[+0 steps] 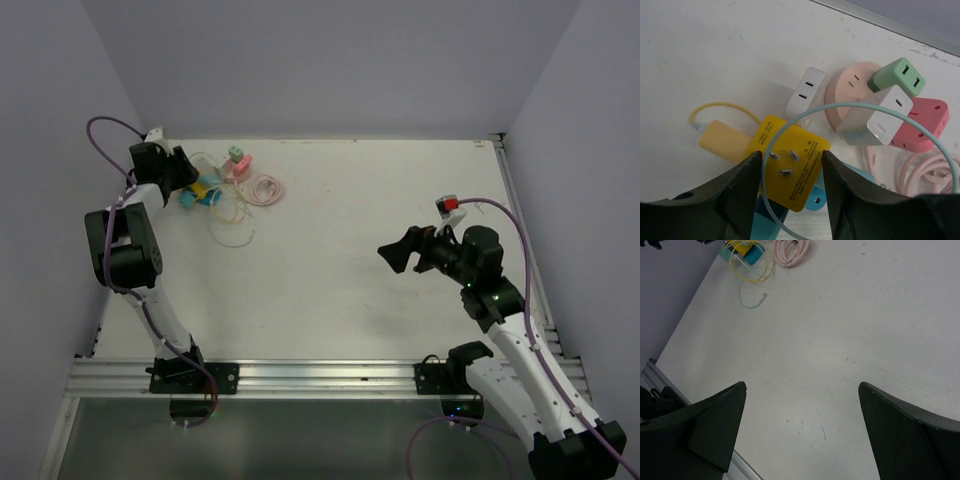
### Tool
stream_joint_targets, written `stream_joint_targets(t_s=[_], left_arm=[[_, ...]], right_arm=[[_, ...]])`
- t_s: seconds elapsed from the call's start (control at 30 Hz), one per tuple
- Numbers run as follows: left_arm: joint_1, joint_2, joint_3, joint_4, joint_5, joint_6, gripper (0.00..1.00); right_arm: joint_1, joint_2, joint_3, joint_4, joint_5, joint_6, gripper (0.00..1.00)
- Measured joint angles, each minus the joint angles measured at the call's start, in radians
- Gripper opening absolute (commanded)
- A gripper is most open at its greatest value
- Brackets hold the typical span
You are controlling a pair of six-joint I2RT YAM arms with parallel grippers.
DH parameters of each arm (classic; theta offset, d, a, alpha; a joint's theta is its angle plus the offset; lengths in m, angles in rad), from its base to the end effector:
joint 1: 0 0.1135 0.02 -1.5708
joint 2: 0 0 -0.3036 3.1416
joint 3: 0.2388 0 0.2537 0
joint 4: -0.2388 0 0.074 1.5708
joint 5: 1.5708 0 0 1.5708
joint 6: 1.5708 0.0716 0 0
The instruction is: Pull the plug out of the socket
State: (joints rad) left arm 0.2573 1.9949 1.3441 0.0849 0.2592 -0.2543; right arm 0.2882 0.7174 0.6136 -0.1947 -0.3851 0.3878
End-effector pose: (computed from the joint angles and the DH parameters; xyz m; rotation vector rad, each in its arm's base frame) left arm 0.4866 0.1090 0.2118 -0.3899 2.0918 -0.2749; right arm 0.1618 0.0760 0.3060 -0.1796 1.9215 0.8192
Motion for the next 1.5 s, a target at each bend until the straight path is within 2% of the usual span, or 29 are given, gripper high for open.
stream_joint_targets(t_s=[0.17, 0.43, 0.6, 0.8, 0.9, 0.97, 1.03, 1.23, 1.37, 1.5], left_arm=[[-0.001, -0.088, -0.11, 0.004, 0.007, -0.016, 0.47], [-0.024, -0.251, -0.309, -0.009, 0.002, -0.082, 0.46], [-0.118, -0.34, -0.414, -0.046, -0.029, -0.107, 0.46], [-0.306, -0.377, -0.546, -0.084, -0.04, -0.175, 0.47], [-0.37, -0.409, -0.586, -0.122, -0.057, -0.21, 0.55], [-0.392, -0.453, -0.597, -0.146, -0.075, -0.229, 0.64], [-0.398, -0.517, -0.596, -0.169, -0.101, -0.249, 0.75], [-0.397, -0.667, -0.535, -0.265, -0.216, -0.286, 0.95], [-0.397, -0.661, -0.442, -0.35, -0.299, -0.281, 0.97], [-0.393, -0.595, -0.344, -0.417, -0.363, -0.243, 0.95]], right_arm=[[0.0, -0.039, 0.0, -0.01, 0.0, -0.002, 0.99], [0.0, -0.089, 0.0, -0.031, -0.001, -0.004, 0.99], [0.0, -0.111, 0.0, -0.037, -0.006, -0.003, 0.99], [0.0, -0.144, 0.0, -0.052, -0.009, -0.003, 0.99], [0.0, -0.155, 0.006, -0.069, -0.01, -0.003, 0.99], [0.0, -0.157, 0.009, -0.075, -0.01, -0.003, 0.99], [0.001, -0.157, 0.01, -0.079, -0.011, -0.003, 0.99], [0.001, -0.154, 0.011, -0.084, -0.015, -0.003, 0.99], [0.001, -0.151, 0.011, -0.083, -0.024, -0.003, 0.99], [0.001, -0.141, 0.011, -0.083, -0.026, -0.003, 0.99]])
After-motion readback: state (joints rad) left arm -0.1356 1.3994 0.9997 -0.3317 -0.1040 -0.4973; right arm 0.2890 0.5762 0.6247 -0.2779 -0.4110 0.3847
